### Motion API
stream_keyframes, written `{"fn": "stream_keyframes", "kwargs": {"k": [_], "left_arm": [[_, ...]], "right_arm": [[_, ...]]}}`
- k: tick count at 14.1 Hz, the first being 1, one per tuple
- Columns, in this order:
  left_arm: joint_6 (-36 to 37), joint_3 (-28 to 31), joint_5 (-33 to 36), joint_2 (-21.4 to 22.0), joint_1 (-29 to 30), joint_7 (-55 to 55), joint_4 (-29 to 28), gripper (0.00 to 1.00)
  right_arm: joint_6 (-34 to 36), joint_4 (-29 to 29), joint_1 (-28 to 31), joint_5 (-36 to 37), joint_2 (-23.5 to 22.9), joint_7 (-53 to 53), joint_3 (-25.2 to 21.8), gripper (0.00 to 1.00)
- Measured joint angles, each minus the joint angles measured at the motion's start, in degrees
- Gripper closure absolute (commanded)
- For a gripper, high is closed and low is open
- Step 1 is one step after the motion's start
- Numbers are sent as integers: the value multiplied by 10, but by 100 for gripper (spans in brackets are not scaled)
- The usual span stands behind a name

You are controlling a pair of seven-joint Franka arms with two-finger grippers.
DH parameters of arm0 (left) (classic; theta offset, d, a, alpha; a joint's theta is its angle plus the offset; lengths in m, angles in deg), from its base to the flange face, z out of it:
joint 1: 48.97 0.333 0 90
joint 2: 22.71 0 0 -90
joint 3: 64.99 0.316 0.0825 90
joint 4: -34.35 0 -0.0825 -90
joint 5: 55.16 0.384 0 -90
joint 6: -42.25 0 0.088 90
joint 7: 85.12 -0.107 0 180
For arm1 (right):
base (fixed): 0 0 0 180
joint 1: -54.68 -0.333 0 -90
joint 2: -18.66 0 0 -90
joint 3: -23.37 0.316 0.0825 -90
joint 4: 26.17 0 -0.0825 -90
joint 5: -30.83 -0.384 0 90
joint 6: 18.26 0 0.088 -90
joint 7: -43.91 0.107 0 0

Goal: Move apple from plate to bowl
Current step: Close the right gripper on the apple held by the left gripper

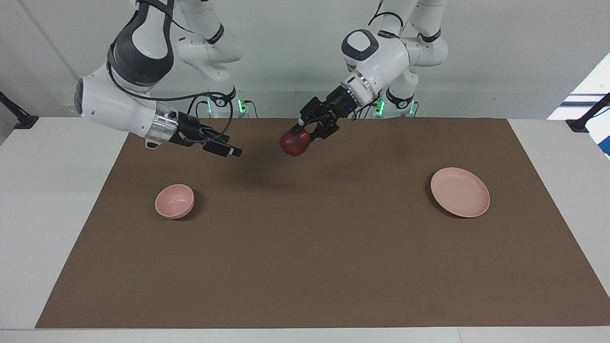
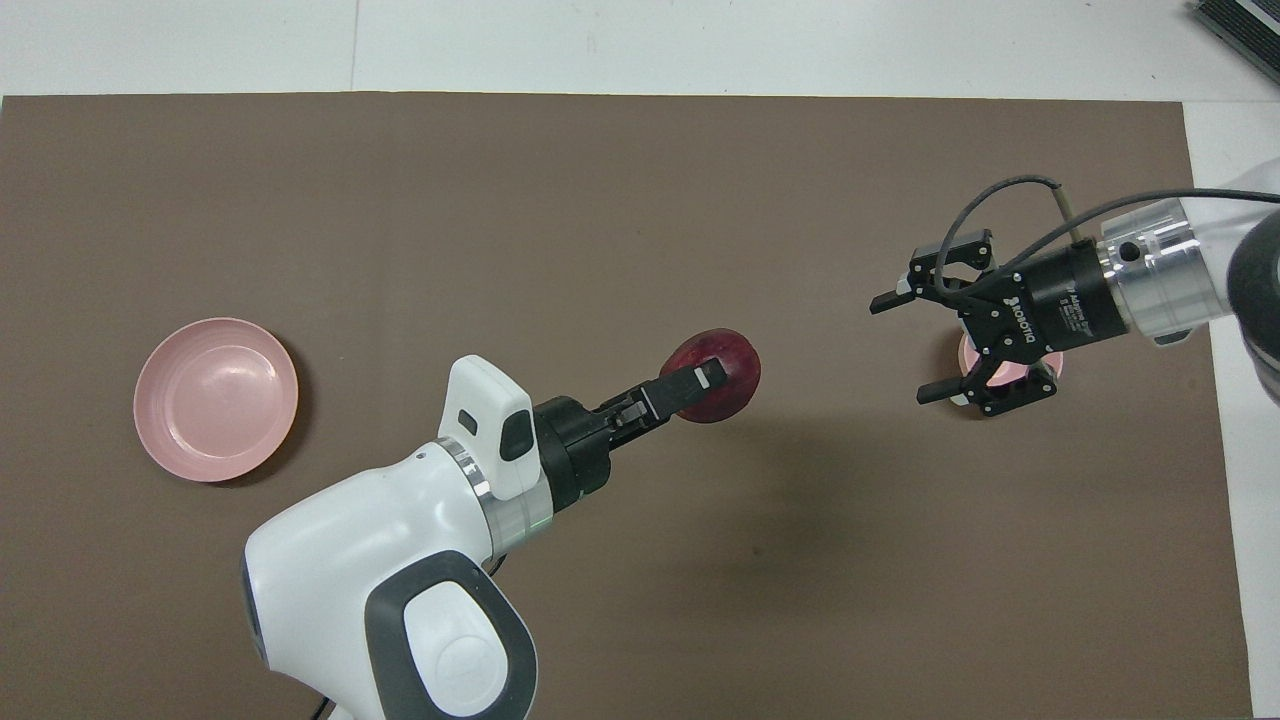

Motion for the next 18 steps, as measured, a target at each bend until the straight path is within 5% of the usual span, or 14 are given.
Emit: {"fn": "stream_keyframes", "kwargs": {"k": [18], "left_arm": [[-51, -30, -8, 0, 0, 9, 8, 100]], "right_arm": [[-30, -13, -86, -70, -19, 58, 4, 0]]}}
